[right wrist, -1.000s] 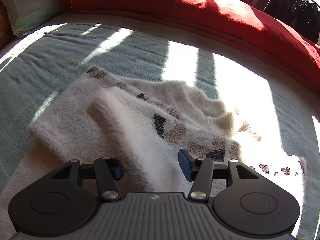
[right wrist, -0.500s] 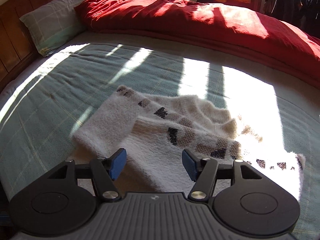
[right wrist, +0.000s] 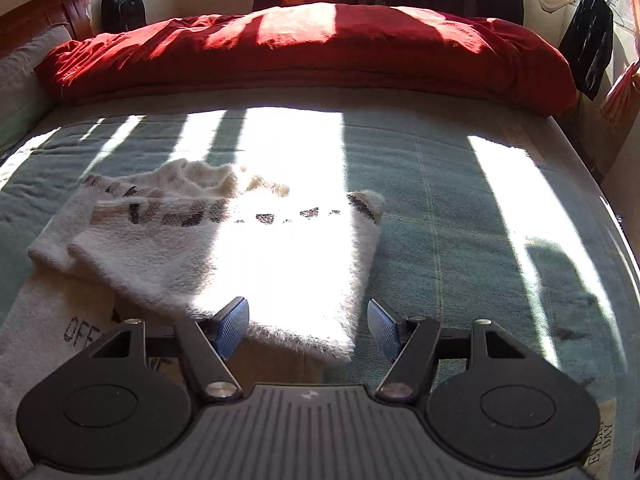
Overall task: Fold clothes
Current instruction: 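Withdraw the open right gripper from the folded sweater, then roll the open left gripper and lower it onto the sweater's other side edge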
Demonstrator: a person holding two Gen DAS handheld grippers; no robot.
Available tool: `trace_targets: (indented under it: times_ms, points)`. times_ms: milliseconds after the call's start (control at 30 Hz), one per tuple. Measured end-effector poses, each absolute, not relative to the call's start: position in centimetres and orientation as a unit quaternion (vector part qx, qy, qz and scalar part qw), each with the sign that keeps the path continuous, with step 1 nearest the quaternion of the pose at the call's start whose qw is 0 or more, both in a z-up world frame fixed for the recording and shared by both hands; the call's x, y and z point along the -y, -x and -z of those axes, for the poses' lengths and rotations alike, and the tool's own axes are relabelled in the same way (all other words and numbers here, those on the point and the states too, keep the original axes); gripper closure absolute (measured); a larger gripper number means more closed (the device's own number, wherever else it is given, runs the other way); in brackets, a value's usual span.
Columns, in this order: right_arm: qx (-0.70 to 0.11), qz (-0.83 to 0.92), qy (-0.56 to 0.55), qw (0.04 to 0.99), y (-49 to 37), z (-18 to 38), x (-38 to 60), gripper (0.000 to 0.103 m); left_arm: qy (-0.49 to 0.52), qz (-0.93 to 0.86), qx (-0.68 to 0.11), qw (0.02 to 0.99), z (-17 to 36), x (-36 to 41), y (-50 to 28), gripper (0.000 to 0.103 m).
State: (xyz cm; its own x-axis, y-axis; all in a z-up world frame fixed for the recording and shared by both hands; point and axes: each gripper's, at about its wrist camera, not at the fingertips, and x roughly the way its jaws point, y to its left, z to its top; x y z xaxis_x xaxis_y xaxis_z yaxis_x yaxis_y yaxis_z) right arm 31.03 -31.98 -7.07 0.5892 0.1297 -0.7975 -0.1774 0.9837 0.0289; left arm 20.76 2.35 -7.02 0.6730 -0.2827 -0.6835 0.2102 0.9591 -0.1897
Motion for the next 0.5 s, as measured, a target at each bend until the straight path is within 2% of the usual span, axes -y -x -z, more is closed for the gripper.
trace_targets:
  times_ms: [267, 500]
  points:
    - [-0.455, -0.090, 0.018, 0.886, -29.2, 13.0, 34.3, 0.033, 0.046, 0.160, -0.375, 0.912, 7.1, 1.7, -27.4, 0.001]
    - [-0.399, -0.084, 0.008, 0.913, -30.7, 14.0, 33.9, 0.035, 0.057, 0.156, -0.388, 0.907, 9.7, 3.9, -33.6, 0.001]
